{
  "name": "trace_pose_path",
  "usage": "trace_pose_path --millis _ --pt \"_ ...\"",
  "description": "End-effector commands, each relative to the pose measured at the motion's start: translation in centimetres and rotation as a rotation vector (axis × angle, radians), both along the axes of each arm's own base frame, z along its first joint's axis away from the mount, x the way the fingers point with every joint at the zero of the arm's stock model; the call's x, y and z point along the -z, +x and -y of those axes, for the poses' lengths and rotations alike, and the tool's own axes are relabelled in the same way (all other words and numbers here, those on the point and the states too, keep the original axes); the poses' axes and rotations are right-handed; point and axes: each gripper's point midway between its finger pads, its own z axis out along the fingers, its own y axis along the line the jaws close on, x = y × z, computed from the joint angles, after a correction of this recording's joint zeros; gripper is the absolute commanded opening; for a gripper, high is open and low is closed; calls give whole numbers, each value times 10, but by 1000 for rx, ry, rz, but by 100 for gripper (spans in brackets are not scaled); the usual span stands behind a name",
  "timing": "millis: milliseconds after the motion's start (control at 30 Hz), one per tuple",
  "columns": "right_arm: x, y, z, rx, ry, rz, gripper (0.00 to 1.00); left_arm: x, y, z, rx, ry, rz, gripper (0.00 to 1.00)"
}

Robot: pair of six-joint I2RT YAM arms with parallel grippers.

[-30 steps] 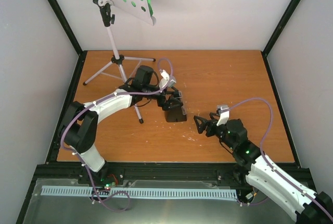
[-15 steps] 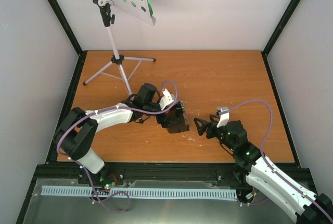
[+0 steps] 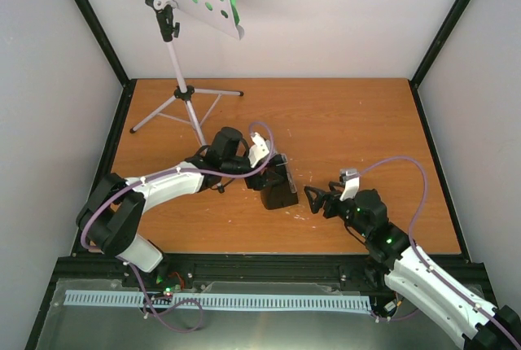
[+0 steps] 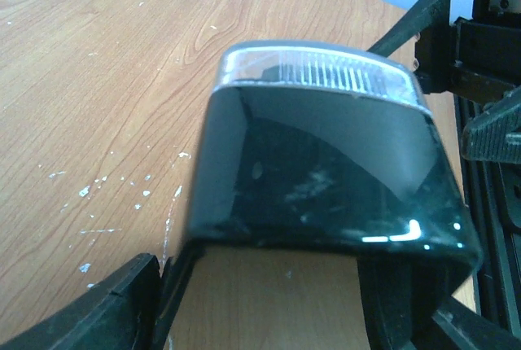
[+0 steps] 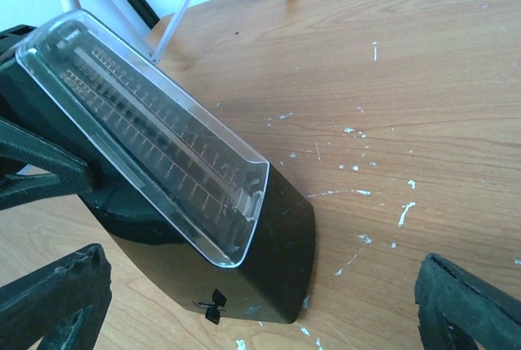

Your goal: Pack up the instrument practice props

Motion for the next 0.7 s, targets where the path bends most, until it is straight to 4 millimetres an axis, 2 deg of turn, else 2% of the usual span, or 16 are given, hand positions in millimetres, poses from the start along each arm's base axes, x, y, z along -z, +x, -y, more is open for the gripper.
trace_pose_path --millis 0,133,200,333,400,533,667 --pt "0 -2 2 4 1 -26 100 -21 7 5 -47 -31 -27 54" --pt "5 -8 -6 -53 -6 -61 100 -28 23 -3 -138 -29 -103 43" --pt "8 -11 -12 -89 3 -82 100 -25 31 -10 -174 -28 -165 41" --pt "19 -10 -22 -106 0 -131 94 -16 47 -22 -204 -41 -310 41" --pt "23 -8 -27 -98 -20 -147 92 -16 54 -25 -217 -43 -330 41" --pt "18 -5 -51 -97 -100 -129 92 -12 64 -32 -244 -37 -346 41" --pt "22 -2 -74 -78 -208 -118 94 -5 65 -33 -249 -27 -375 41"
